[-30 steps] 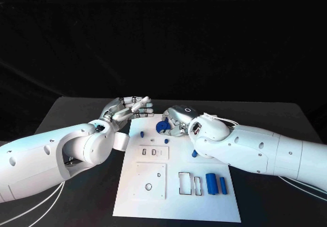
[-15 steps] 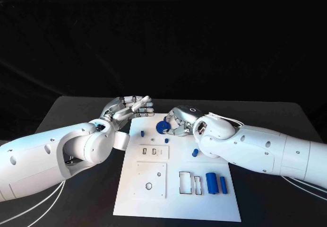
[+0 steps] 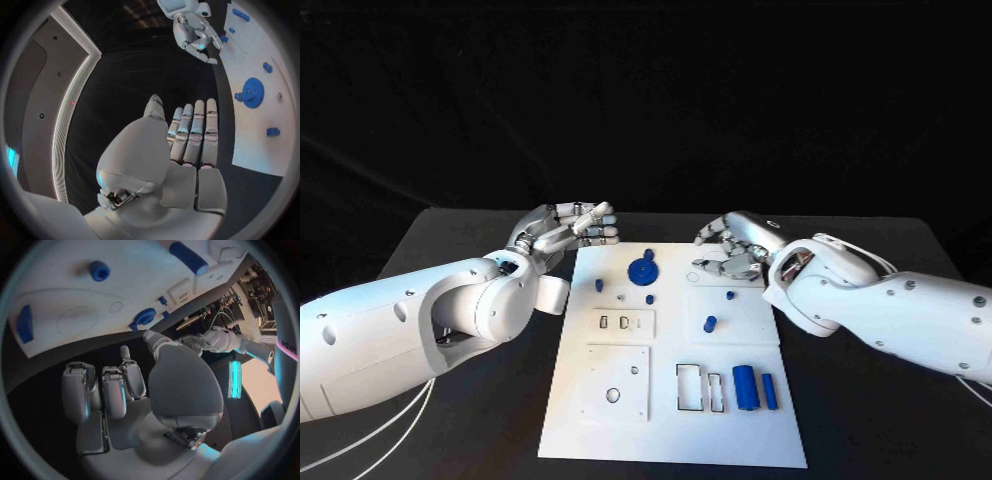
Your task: Assemble the parts on the task board
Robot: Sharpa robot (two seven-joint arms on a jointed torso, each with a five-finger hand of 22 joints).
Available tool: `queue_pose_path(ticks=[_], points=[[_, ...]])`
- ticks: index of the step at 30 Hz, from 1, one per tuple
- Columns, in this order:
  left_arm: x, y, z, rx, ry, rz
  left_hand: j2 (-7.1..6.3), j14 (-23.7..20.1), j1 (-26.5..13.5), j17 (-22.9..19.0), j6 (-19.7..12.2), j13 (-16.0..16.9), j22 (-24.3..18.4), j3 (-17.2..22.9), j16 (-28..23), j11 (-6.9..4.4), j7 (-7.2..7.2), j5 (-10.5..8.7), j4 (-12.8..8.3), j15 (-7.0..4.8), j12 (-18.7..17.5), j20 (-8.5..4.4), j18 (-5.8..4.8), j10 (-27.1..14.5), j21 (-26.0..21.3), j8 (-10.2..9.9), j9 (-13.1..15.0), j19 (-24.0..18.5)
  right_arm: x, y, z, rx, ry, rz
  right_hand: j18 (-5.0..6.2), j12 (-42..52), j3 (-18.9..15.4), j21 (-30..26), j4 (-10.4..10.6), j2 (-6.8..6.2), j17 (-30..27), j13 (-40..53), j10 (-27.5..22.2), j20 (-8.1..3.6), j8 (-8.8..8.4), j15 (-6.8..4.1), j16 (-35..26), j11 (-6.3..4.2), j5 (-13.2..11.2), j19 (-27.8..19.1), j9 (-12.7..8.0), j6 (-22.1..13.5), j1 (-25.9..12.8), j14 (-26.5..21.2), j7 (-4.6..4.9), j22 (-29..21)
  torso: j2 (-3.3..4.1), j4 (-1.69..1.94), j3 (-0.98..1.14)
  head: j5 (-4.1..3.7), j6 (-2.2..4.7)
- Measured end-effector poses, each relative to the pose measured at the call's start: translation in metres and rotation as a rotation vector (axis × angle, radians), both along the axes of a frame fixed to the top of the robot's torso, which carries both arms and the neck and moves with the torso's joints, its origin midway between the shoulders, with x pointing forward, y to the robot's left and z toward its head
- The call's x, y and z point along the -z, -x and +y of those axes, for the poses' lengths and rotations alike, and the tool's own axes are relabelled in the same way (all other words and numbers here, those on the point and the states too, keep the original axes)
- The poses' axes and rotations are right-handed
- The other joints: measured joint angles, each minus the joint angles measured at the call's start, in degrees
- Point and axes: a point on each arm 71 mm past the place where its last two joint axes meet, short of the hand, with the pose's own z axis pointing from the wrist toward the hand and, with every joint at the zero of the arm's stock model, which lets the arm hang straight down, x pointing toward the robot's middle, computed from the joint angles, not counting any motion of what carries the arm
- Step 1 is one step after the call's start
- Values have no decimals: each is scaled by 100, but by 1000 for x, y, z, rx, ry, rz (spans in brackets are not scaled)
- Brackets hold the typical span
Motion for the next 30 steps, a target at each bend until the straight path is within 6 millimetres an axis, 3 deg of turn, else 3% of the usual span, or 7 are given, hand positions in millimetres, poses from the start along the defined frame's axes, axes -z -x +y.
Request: queue_pose_path(ticks=[6, 14, 20, 30], points=[[1, -2, 2, -5, -2, -1, 0, -20, 0, 8, 0, 0, -5, -46, 0, 0, 0, 0, 2, 19, 0, 0, 0, 0, 0, 0, 10, 0, -4, 0, -59, 72, -64, 69, 0, -33, 188, -21, -287, -99, 0, 0, -20, 0, 0, 0, 0, 21, -196, 0, -40, 0, 316, 0, 0, -1, -62, -80, 19, -44, -11], [1, -3, 1, 0, 0, 0, 0, -20, 0, 8, 0, 0, -4, -46, 0, 0, 0, 0, 2, 19, 0, 0, 0, 0, 0, 0, 10, 0, 3, -1, -99, 106, -81, 116, 0, -33, 232, -21, -383, -113, 0, -1, -44, 0, 0, 0, 0, 2, -193, 0, -58, 0, 391, 0, 0, -1, -109, -143, 65, -102, -39], [2, -3, 0, 1, 1, 0, 0, -19, 0, 8, 0, 0, -4, -46, 0, 0, 0, 0, 2, 19, 0, 0, 0, 0, 0, 0, 10, 0, 16, -1, -108, 112, -78, 150, 0, -33, 252, -21, -428, -112, 2, -1, -62, 0, 0, 0, 0, 20, -128, 0, -75, -20, 450, 0, 20, -1, -116, -155, 86, -116, -49], [3, -4, 1, 1, 0, 1, 0, -19, 0, 17, 0, 0, -4, -45, 0, 0, 0, 0, 2, 19, 0, 15, -1, 0, 0, 0, 18, -15, 32, -5, -103, 103, -84, 191, 0, -33, 340, -21, -516, -74, 4, -2, -62, 0, 0, 20, 0, 20, -38, 0, -96, -20, 488, 20, 20, -2, -107, -141, 96, -108, -60]])
